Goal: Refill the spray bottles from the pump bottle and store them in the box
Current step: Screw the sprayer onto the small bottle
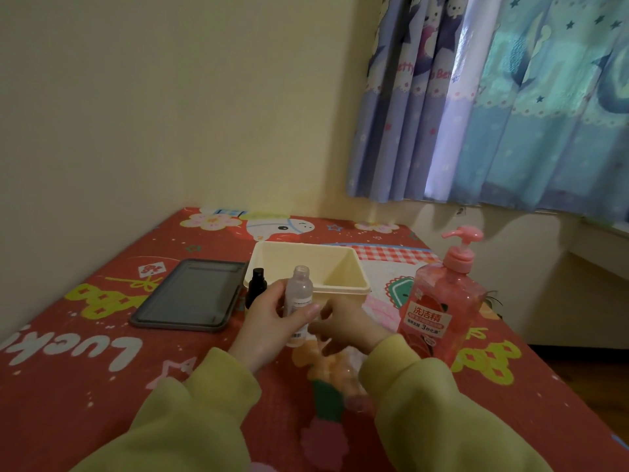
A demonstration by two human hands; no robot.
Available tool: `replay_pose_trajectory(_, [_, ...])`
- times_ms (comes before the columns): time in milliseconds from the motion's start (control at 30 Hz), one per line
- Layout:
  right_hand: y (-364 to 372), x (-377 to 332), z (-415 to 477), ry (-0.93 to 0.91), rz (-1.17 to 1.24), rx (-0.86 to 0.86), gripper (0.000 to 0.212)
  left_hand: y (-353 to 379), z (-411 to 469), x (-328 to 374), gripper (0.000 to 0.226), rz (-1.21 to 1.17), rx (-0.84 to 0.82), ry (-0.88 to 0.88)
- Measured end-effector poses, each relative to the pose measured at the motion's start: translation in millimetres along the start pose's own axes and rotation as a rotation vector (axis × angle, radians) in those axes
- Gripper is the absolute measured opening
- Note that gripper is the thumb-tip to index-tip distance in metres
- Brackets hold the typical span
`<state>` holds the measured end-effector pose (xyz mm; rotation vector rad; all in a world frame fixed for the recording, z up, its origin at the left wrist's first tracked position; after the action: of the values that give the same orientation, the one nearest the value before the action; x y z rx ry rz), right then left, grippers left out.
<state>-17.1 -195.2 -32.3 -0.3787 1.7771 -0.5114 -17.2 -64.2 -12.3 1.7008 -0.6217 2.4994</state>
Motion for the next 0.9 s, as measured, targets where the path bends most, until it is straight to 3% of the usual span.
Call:
replay_pose_trajectory(133, [-34.7, -32.2, -11.7, -0.16, 0.145, 0.096, 0.02, 1.5, 9.2, 16.0, 0.018, -0.053, 0.027, 0.032])
replay_pose_trajectory(300, [-74.7, -74.6, -26.9, -0.388, 0.349, 0.197, 0.012, 3.3, 20.3, 37.3, 0.017, -0.061, 0.047, 0.096])
replay_pose_trajectory(500, [-110.6, -128.8, -58.2, -0.668, 0.416, 0.333, 0.017, 8.2, 26.8, 53.3, 0.032, -0.069, 0.046, 0.149])
replay_pose_trajectory(633, [-119.6, -152.4, -71.6, -0.753, 0.396, 0.304, 0.006, 8.6, 30.8, 56.8, 0.036, -0.061, 0.067, 0.128])
replay_pose_trajectory(900, [-117.2, -162.1, -73.3, -0.764, 0.309, 0.271, 0.008, 6.0, 36.6, 59.4, 0.031, -0.087, 0.074, 0.09])
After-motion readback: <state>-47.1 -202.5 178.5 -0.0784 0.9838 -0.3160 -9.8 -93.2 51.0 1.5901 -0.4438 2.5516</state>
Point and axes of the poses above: each hand's wrist, its own z-axis towards the middle knuckle, its own y-axis out of the palm, x = y × z, the point moved 5 cm from there along z, towards the middle knuckle, and after that the axes turned 11 degrees about z, right-handed, at the moved point
